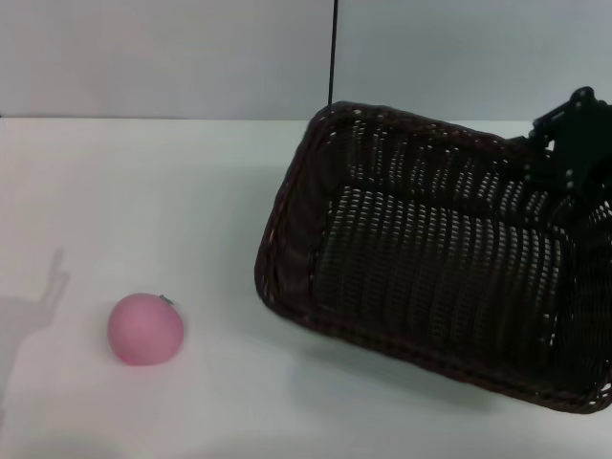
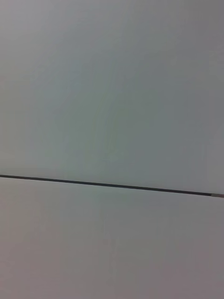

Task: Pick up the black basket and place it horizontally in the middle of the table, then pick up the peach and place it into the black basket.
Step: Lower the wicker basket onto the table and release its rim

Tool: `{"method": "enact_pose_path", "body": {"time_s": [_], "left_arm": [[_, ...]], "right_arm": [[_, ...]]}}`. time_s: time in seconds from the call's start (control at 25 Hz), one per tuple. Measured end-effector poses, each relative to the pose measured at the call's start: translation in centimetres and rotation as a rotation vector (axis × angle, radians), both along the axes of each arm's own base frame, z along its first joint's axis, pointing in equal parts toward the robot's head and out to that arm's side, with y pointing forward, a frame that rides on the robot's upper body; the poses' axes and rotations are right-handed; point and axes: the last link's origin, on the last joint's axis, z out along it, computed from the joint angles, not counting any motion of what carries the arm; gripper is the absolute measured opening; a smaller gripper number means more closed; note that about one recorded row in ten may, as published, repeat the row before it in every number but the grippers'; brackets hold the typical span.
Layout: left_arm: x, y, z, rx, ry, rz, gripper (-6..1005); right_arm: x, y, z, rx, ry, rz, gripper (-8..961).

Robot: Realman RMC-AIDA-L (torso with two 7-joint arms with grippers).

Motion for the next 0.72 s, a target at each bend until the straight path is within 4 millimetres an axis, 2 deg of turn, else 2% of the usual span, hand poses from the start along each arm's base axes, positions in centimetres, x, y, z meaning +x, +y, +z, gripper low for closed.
{"method": "enact_pose_path", "body": {"time_s": [0.2,0.48,0.72], "left_arm": [[0.0,-0.2,0.0,0.002,0.001,-0.004,808],[-0.2,-1.4,0.4,0.029,0.003,0.003,808],[-0.4,-1.9,0.5,0.032,0.003,0.017,808]], "right_arm": [[-0.8,-0.8,0.4,-0.091,0.057,0.113,190],[-1.2,-0.4,0.8,-0.176,0.054,0.15,189],[-1.2,-0.2,0.2,-0.187,0.054,0.212,191]]}}
